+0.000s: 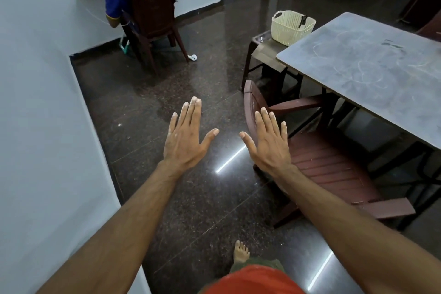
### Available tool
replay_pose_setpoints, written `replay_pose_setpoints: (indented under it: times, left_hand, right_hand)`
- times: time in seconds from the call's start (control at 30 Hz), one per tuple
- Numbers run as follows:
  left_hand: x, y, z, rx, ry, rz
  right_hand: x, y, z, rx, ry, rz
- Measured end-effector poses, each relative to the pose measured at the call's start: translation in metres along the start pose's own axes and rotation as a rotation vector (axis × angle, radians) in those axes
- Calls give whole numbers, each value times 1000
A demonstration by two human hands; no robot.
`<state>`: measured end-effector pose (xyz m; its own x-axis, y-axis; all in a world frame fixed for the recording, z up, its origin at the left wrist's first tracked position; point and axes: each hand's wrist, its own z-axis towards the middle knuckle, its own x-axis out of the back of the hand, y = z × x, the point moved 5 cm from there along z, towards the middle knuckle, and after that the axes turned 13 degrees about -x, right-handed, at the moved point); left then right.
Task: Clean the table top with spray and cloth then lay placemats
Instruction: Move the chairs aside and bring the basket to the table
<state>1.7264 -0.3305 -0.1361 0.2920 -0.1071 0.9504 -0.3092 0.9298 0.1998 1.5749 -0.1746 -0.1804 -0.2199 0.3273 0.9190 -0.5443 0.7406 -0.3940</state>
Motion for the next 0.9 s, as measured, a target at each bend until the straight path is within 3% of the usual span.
replay_pose_setpoints:
  times: [0.33,0.9]
  left_hand:
    - [-34,12,101,-222,-44,-81]
    - [-91,9,216,-785,-263,-113]
  right_hand:
    - [-7,33,36,-193,39,-6]
    - [9,65,20,-821,281,-46]
